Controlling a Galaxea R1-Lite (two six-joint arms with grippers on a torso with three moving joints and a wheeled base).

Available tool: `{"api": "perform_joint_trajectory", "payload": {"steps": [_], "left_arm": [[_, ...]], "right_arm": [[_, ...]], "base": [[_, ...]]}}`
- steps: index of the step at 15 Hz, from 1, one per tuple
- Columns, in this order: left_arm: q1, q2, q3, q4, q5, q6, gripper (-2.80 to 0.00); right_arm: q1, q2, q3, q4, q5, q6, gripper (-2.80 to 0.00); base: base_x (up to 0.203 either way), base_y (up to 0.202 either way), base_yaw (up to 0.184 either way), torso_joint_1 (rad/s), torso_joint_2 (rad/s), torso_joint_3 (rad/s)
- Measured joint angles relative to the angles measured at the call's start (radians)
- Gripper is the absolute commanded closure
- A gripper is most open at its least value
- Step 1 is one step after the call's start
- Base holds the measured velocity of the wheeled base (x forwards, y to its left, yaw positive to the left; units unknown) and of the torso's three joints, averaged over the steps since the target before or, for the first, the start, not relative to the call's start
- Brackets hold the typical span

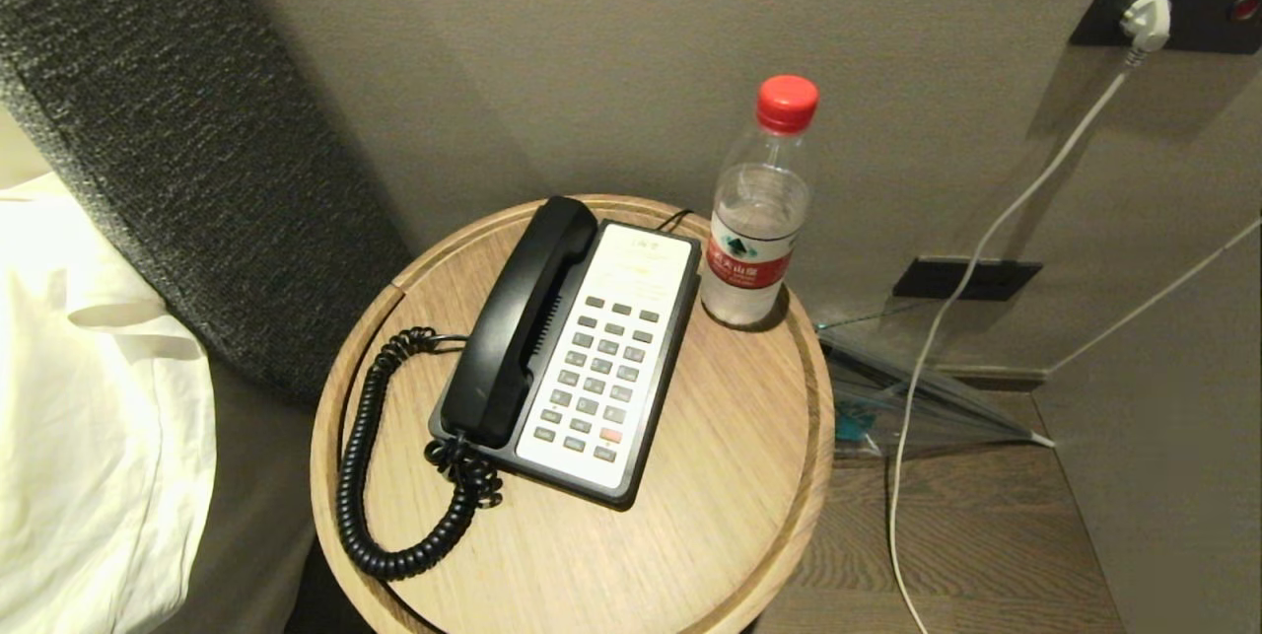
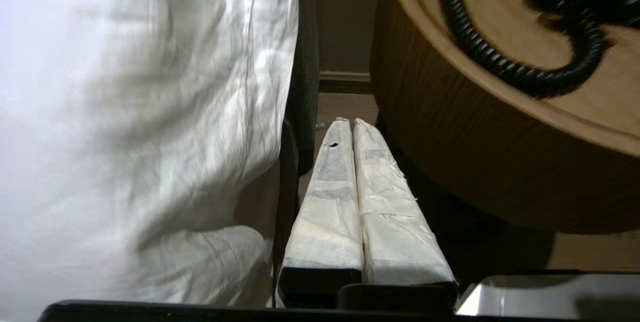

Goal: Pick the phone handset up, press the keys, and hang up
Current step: Pick up the desk phone handset

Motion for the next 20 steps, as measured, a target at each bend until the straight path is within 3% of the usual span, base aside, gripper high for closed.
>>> {"api": "perform_joint_trajectory", "payload": {"steps": [2, 5, 10, 12, 16, 17, 20], "left_arm": [[0.000, 0.066, -0.178, 0.127, -0.028, 0.006, 0.00], [-0.002, 0.294, -0.482, 0.291, -0.100, 0.032, 0.00], [-0.031, 0.823, -1.008, 0.384, -0.261, 0.095, 0.00], [-0.089, 1.032, -1.172, 0.413, -0.256, 0.112, 0.00], [-0.327, 1.363, -1.418, 0.430, -0.112, 0.081, 0.00], [-0.359, 1.401, -1.439, 0.433, -0.085, 0.076, -2.80], [-0.417, 1.466, -1.441, 0.437, -0.049, 0.070, -2.80]], "right_arm": [[0.000, 0.000, 0.000, 0.000, 0.000, 0.000, 0.00], [0.000, 0.000, 0.000, 0.000, 0.000, 0.000, 0.00], [0.000, 0.000, 0.000, 0.000, 0.000, 0.000, 0.00], [0.000, 0.000, 0.000, 0.000, 0.000, 0.000, 0.00], [0.000, 0.000, 0.000, 0.000, 0.000, 0.000, 0.00], [0.000, 0.000, 0.000, 0.000, 0.000, 0.000, 0.00], [0.000, 0.000, 0.000, 0.000, 0.000, 0.000, 0.00]], "base": [[0.000, 0.000, 0.000, 0.000, 0.00, 0.000], [0.000, 0.000, 0.000, 0.000, 0.00, 0.000], [0.000, 0.000, 0.000, 0.000, 0.00, 0.000], [0.000, 0.000, 0.000, 0.000, 0.00, 0.000], [0.000, 0.000, 0.000, 0.000, 0.00, 0.000], [0.000, 0.000, 0.000, 0.000, 0.00, 0.000], [0.000, 0.000, 0.000, 0.000, 0.00, 0.000]]}}
